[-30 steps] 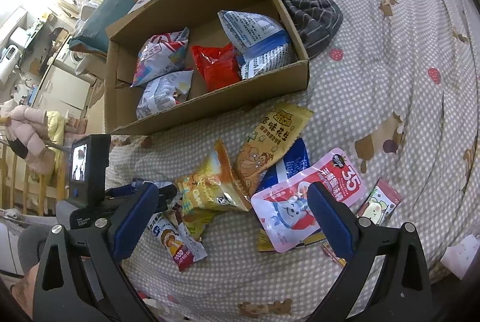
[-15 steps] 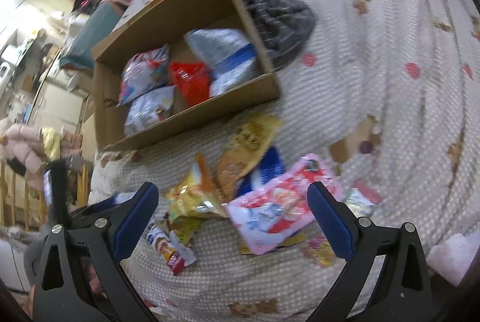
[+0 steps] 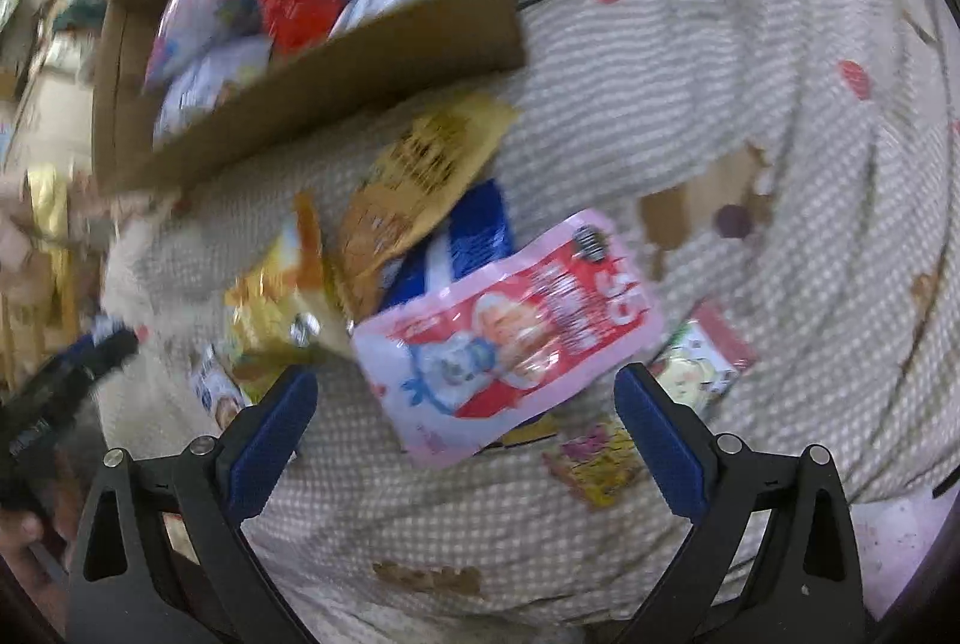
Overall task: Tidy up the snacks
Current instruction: 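Grasp the blue-white bar with the left tool while the right tool grasps the pink pouch, then carry the bar and pouch into the box and open both tools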
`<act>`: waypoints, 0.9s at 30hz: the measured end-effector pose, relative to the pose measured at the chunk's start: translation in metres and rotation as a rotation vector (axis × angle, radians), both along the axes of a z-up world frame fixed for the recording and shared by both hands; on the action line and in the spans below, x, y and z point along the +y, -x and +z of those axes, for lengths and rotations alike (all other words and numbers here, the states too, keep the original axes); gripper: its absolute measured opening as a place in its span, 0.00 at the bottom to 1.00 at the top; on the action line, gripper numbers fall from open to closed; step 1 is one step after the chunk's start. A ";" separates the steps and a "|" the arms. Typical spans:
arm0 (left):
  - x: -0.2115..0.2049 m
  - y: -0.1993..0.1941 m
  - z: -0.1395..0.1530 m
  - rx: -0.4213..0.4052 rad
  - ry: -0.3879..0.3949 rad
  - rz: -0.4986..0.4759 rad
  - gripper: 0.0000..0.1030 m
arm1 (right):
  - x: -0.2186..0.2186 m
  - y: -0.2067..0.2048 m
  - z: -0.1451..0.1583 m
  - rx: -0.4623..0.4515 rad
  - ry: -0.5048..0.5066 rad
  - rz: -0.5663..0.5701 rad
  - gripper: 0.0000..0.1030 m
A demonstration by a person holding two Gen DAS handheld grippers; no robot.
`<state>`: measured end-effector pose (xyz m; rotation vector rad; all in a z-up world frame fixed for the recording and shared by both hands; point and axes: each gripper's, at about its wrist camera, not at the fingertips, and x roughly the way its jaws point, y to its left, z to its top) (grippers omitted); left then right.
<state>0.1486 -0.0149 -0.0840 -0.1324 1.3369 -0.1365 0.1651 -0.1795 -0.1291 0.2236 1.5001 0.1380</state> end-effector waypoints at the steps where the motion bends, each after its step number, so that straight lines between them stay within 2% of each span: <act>1: -0.002 0.000 0.000 -0.004 -0.001 -0.004 0.69 | 0.006 0.000 -0.002 -0.001 0.043 0.035 0.98; 3: -0.005 0.000 -0.001 -0.005 0.000 -0.008 0.69 | 0.019 0.001 -0.009 -0.003 0.118 0.103 0.98; 5: -0.006 0.000 -0.001 0.001 0.014 -0.009 0.69 | 0.024 -0.001 -0.015 0.002 0.142 0.132 0.97; 7: -0.006 0.000 0.000 0.000 0.022 -0.006 0.69 | 0.024 -0.005 -0.019 0.007 0.141 0.128 0.88; 8: -0.006 0.000 0.001 -0.004 0.023 -0.004 0.69 | 0.023 -0.006 -0.019 0.010 0.146 0.124 0.78; 11: -0.002 0.000 0.003 -0.009 0.029 0.006 0.69 | 0.018 -0.005 -0.011 -0.012 0.115 0.126 0.62; 13: 0.001 -0.001 0.004 -0.009 0.035 0.017 0.69 | 0.012 -0.002 0.001 -0.035 0.102 0.130 0.56; 15: 0.003 -0.001 0.004 -0.008 0.039 0.025 0.69 | 0.009 0.001 0.009 -0.051 0.064 0.104 0.43; 19: 0.003 -0.001 0.004 -0.006 0.042 0.024 0.69 | -0.015 0.000 0.026 -0.092 0.021 0.056 0.30; 21: 0.001 -0.001 0.004 -0.010 0.035 0.019 0.69 | -0.025 0.002 0.034 -0.116 0.005 0.034 0.20; 24: -0.001 0.000 0.003 -0.012 0.027 0.017 0.69 | -0.034 0.005 0.049 -0.160 -0.018 0.019 0.10; 27: -0.002 0.000 0.002 -0.009 0.027 0.022 0.69 | -0.042 0.008 0.057 -0.183 -0.062 -0.004 0.07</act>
